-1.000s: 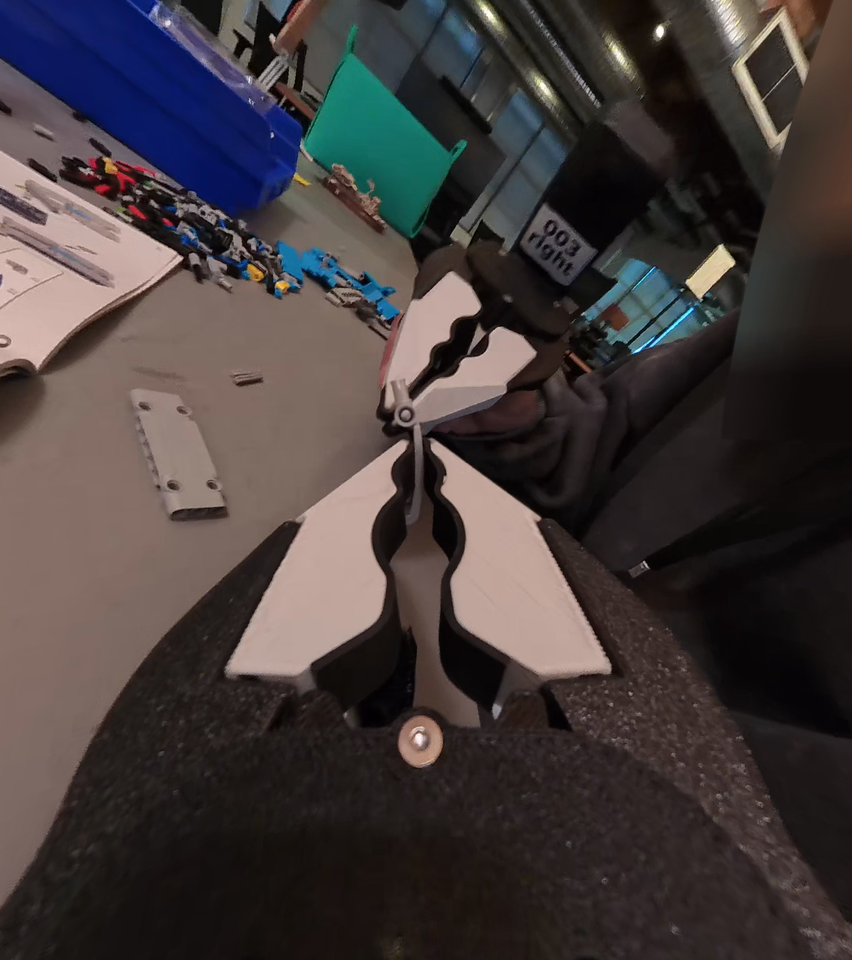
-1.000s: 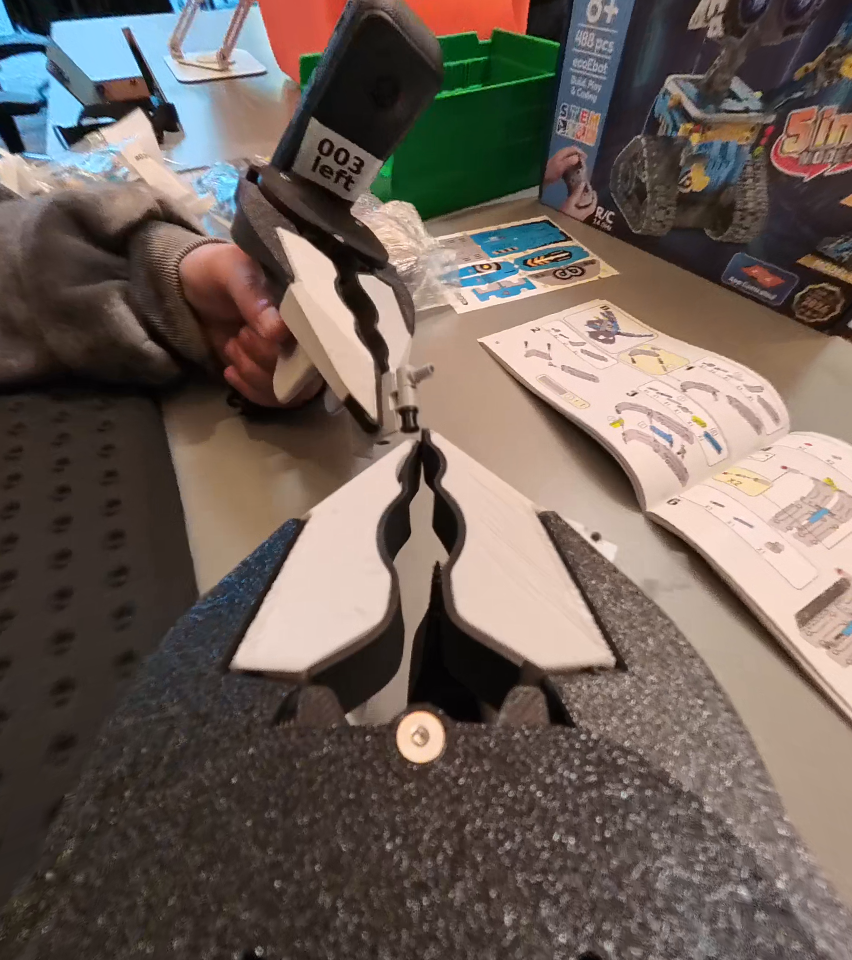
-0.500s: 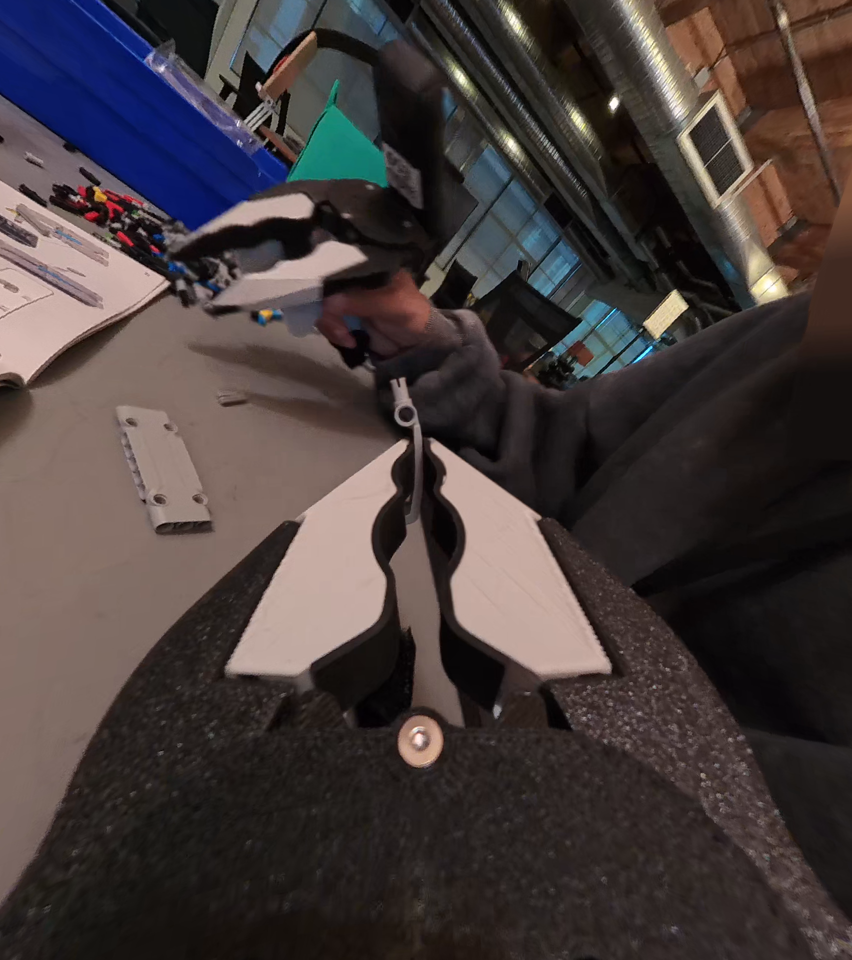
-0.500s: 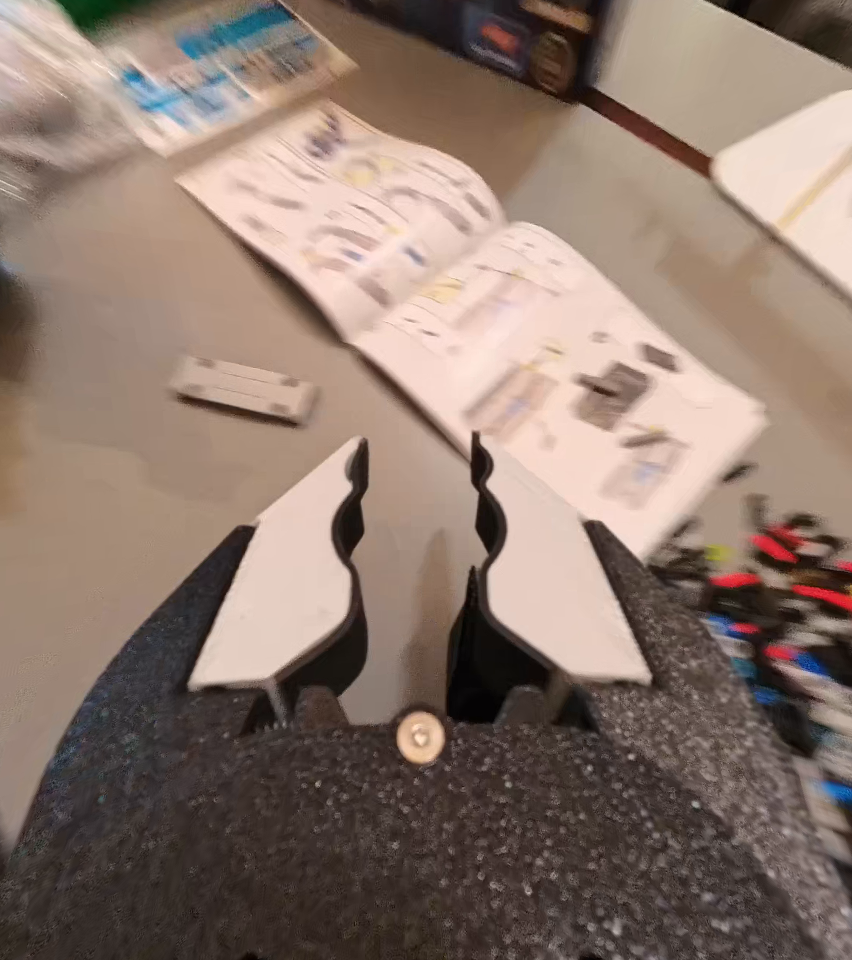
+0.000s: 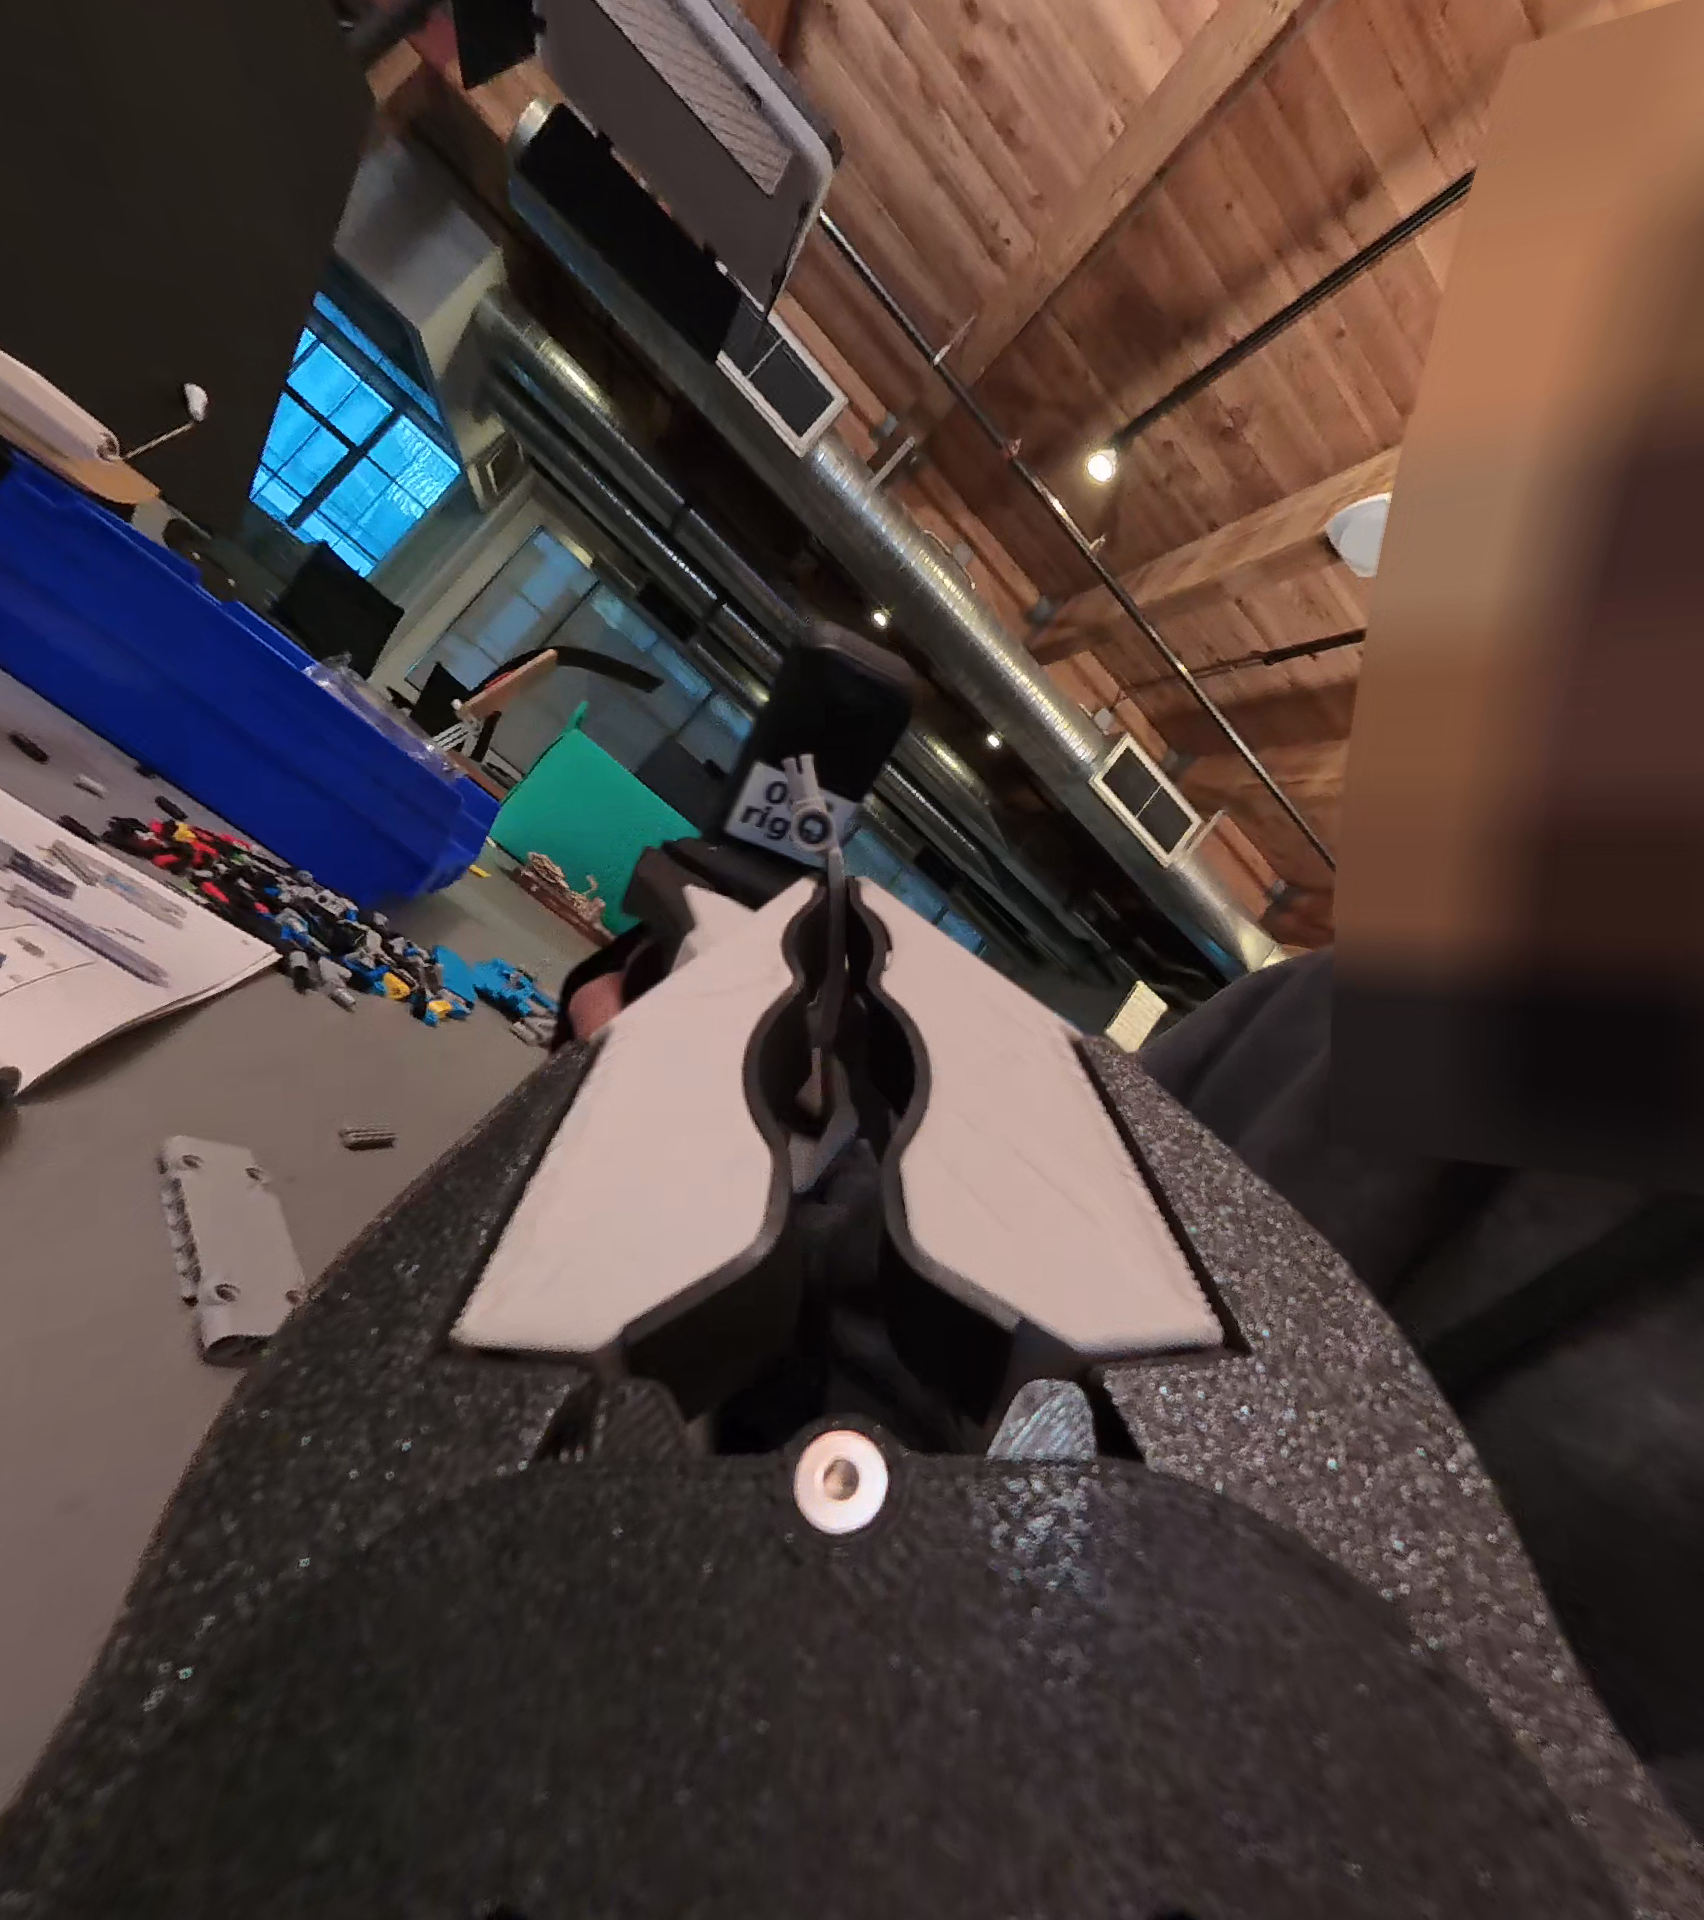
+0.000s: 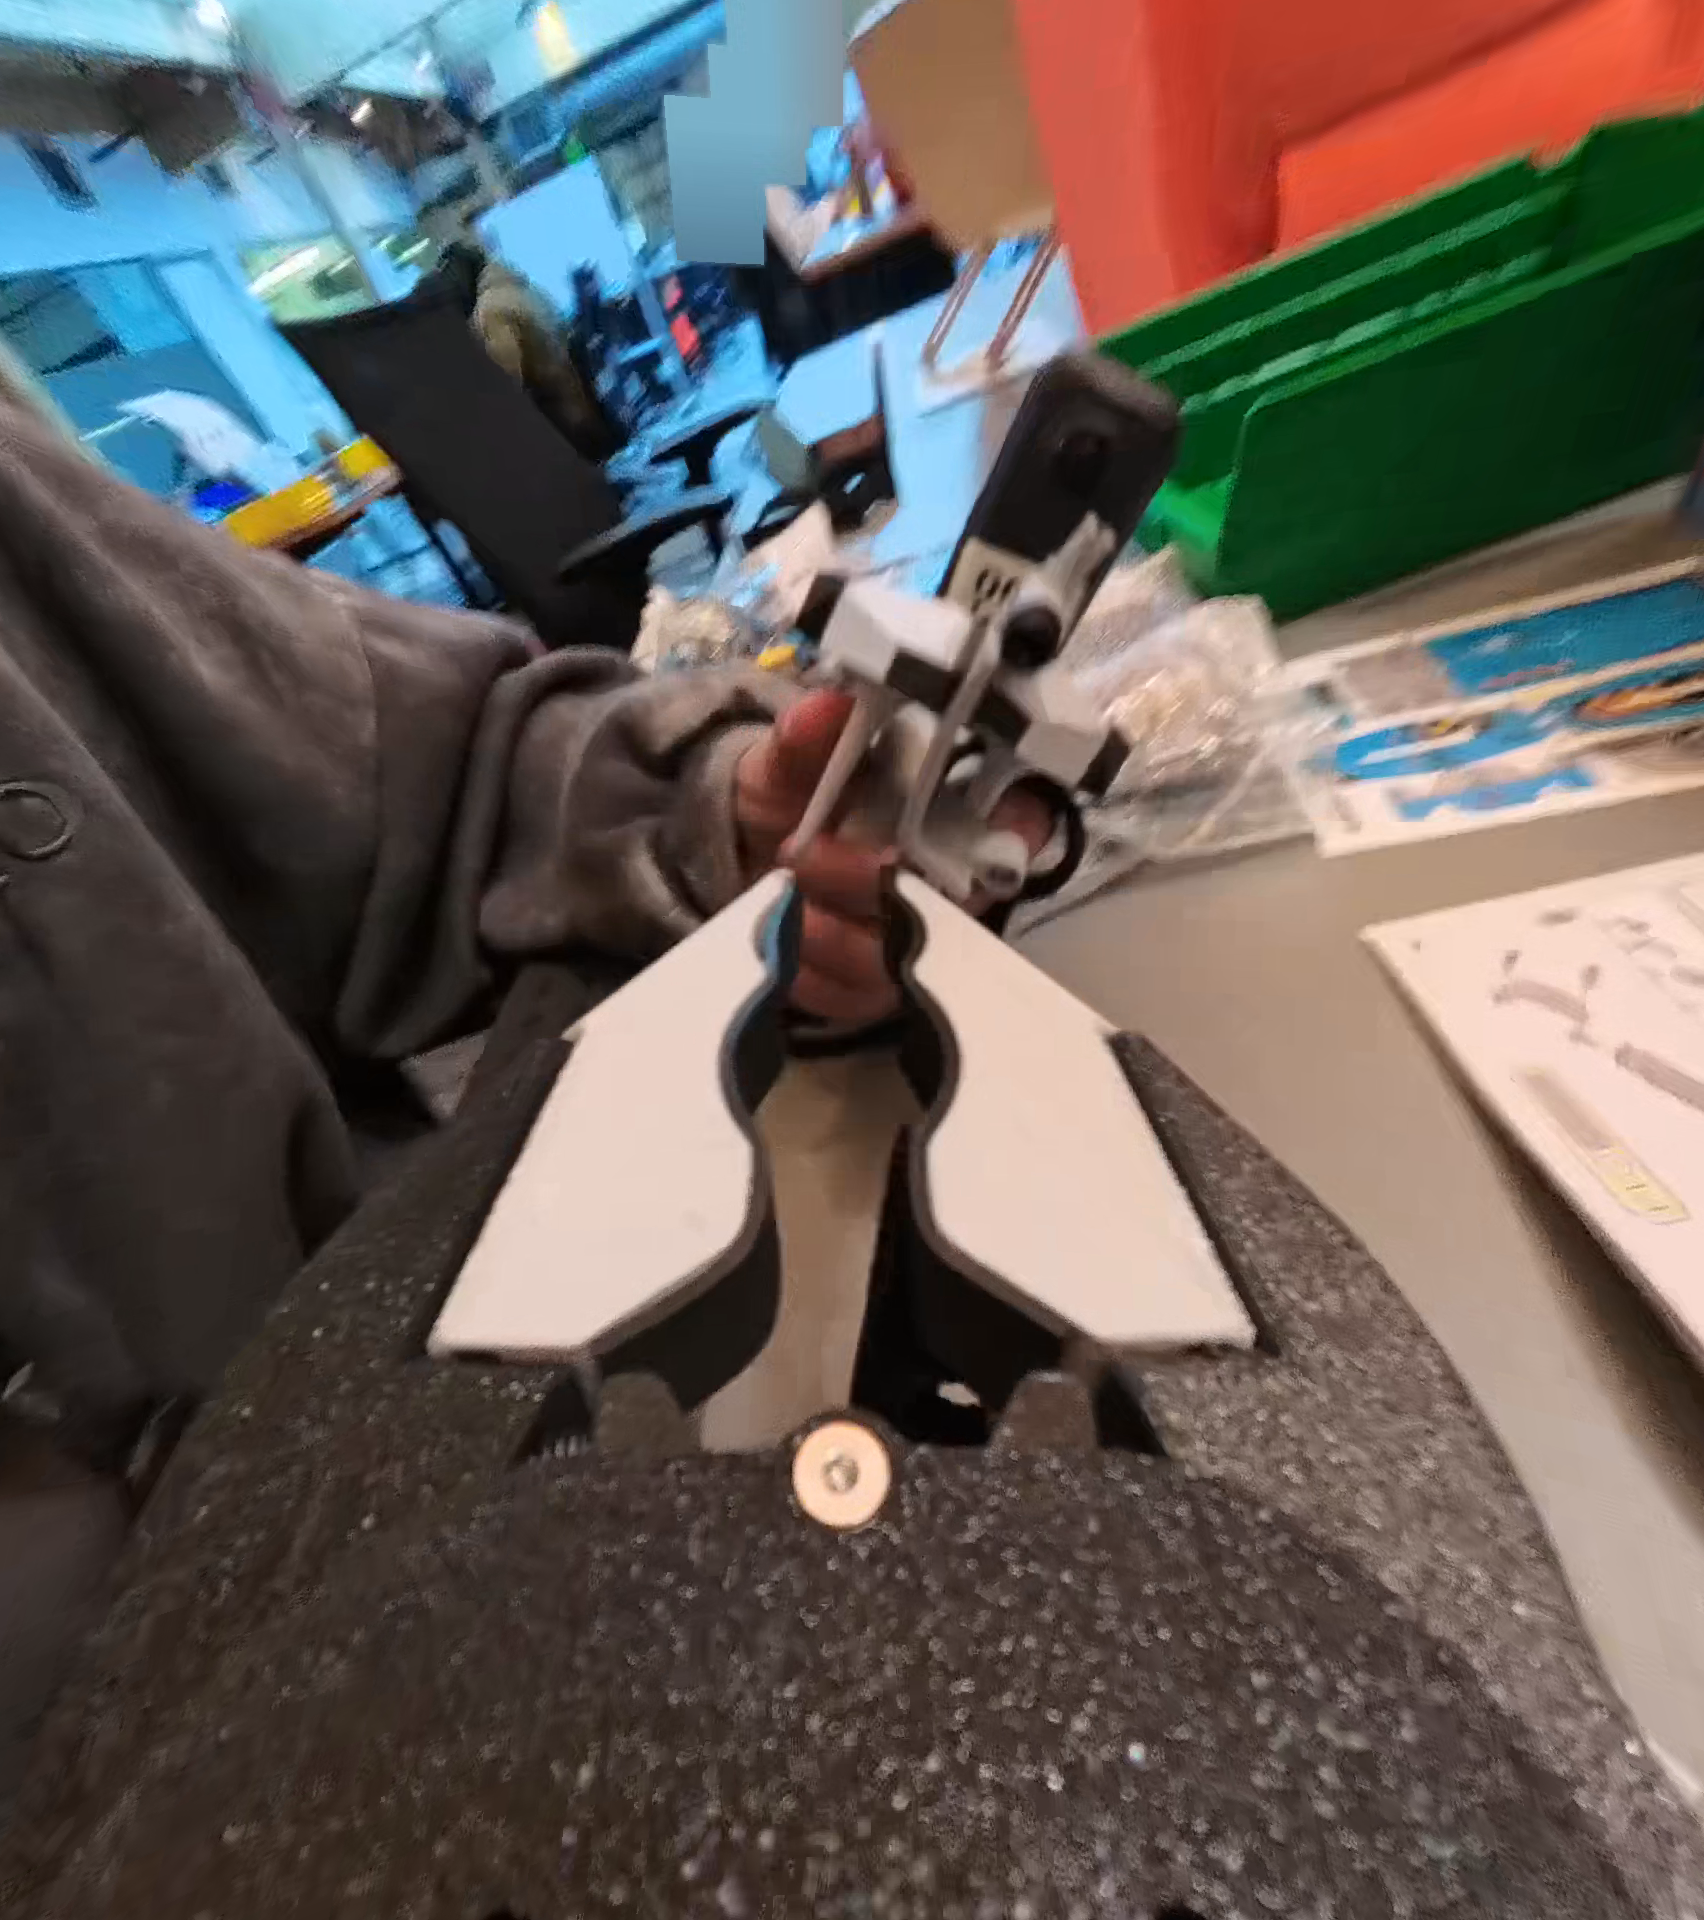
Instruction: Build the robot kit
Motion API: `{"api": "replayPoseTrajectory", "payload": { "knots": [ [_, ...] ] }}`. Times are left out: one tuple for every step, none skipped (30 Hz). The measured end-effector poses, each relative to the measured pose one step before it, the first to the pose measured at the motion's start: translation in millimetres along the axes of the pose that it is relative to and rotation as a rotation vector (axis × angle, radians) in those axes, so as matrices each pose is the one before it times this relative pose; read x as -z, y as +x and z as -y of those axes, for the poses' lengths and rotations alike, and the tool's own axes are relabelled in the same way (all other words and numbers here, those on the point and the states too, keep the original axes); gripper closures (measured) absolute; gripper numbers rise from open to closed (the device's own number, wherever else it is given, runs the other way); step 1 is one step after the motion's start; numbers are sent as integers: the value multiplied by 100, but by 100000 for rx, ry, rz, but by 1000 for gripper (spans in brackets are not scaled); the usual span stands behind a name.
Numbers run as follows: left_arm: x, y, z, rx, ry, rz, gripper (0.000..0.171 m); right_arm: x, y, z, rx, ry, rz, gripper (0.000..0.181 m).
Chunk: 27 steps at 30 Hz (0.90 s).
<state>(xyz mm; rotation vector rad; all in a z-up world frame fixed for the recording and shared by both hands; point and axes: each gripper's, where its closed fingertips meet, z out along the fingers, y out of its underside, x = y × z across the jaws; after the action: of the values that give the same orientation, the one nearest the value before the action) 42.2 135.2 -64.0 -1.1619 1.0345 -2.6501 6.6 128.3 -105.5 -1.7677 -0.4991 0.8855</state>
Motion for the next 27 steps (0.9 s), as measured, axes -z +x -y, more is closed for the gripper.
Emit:
{"api": "replayPoseTrajectory", "payload": {
  "knots": [
    [-48, -5, -72, -447, -294, 216, 171, 1, 222, 579, 3391, 4051, -4538, 178],
    [-17, 88, 88, -16, 615, -507, 170, 102, -46, 482, 3347, 3014, -2199, 181],
    [54, -21, 146, 63, 764, -64, 171, 160, 51, 272, 1944, 1445, -1749, 181],
    [90, -124, 72, 111, 153, 360, 171, 205, 127, 151, 989, 963, -1421, 181],
    [94, -62, 44, 297, 119, -157, 171, 250, 132, 124, 957, 1210, -1018, 181],
    [99, -33, 217, 447, 1320, -273, 171, 248, 249, -91, 260, -36, -1251, 178],
    [89, 23, 219, 270, 1261, -546, 171, 151, 331, -319, -1483, -1639, -853, 171],
    [46, 12, 150, -210, 902, -280, 171, 70, 473, -325, -2080, -1591, -1379, 166],
    [-25, -21, -6, -1010, 55, 66, 171, 9, 378, 82, -1942, 1158, -1384, 157],
    [-136, -10, -254, -1532, -1108, 179, 171, -57, 196, 353, -2166, 2642, -821, 148],
    [-229, -73, -476, -1921, -2235, 702, 170, -129, -98, 222, -1512, 1525, 557, 147],
    [-270, -104, -550, -2525, -2540, 1094, 171, -142, -231, -20, 288, 18, 691, 155],
    [-260, 24, -468, -2115, -2092, 450, 171, -104, -57, -386, 2201, -2193, -836, 173],
    [-151, -54, -222, -695, -947, 778, 170, 53, 173, -239, 3529, -1424, -2550, 176],
    [2, -198, -13, 450, -164, 1130, 170, 149, 24, 58, 3009, 0, -1478, 177],
    [80, -76, 59, 1470, -196, -163, 168, 161, 129, 64, 2123, -594, -1859, 177],
    [128, -152, 214, 2567, 762, -44, 159, 163, 280, -24, 2640, -1334, -2757, 177],
    [140, -236, 237, 3526, 994, 86, 149, 70, -33, -200, 2863, -2675, -675, 177],
    [116, -154, 132, 3781, 512, -666, 146, -52, -234, -308, 1943, -3675, 381, 178],
    [59, 113, -4, 2933, -92, -2162, 146, -69, -162, -284, 2552, -3671, -798, 178],
    [-54, 255, -102, 2107, -619, -2456, 146, -103, -348, -262, 3343, -3706, -11, 178],
    [-101, 303, -165, 916, -948, -2180, 147, -119, -287, -320, 3171, -4219, -530, 178],
    [-135, 310, -247, -220, -1502, -1788, 147, -112, -281, -263, 3239, -3871, -720, 178],
    [-137, 220, -302, -684, -1726, -1098, 150, -114, -325, -193, 2472, -3255, -206, 178],
    [-121, 179, -324, -758, -1699, -875, 154, -84, -228, -102, 1541, -2240, -453, 178],
    [-118, 229, -305, -689, -1671, -1128, 158, -47, -124, 10, 1131, -968, -737, 178],
    [-89, 202, -194, -573, -1171, -875, 158, -27, -39, -19, 757, -702, -818, 178]
  ]
}}
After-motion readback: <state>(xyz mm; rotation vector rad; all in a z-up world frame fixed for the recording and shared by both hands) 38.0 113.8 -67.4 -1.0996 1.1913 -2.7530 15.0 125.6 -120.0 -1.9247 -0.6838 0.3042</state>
